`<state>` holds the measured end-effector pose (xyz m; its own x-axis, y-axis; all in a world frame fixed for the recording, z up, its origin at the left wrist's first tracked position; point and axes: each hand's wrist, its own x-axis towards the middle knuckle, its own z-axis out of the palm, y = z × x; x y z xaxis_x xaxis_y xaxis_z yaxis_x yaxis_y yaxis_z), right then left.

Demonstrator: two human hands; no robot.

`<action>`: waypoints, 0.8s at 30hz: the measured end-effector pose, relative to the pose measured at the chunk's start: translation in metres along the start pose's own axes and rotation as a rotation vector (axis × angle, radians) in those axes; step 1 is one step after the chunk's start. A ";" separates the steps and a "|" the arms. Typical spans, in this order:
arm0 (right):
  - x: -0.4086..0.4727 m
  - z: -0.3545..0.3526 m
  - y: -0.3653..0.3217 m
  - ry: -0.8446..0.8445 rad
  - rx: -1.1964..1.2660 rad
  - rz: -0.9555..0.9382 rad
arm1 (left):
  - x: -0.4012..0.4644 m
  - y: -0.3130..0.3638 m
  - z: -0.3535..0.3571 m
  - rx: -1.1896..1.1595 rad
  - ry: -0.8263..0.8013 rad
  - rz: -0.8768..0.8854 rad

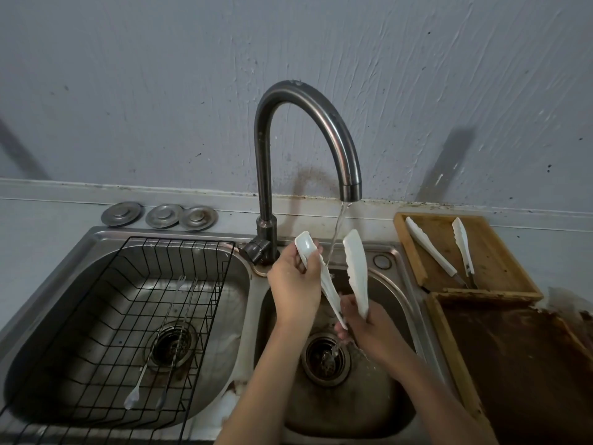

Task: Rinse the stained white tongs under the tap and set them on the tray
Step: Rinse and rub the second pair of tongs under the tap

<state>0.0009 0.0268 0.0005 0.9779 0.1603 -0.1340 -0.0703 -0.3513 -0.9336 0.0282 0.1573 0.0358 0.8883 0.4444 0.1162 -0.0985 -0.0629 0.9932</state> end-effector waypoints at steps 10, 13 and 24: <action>0.015 0.002 -0.016 0.029 -0.029 -0.019 | 0.005 -0.005 0.002 0.233 -0.260 -0.081; 0.015 0.003 -0.013 0.012 -0.033 0.016 | 0.007 -0.004 0.000 0.272 -0.257 -0.069; 0.008 0.004 -0.014 -0.083 -0.031 -0.014 | 0.008 0.008 0.007 0.056 -0.246 0.035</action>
<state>0.0088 0.0370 0.0112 0.9591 0.2404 -0.1494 -0.0495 -0.3771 -0.9248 0.0378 0.1541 0.0447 0.9680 0.2104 0.1368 -0.1117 -0.1269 0.9856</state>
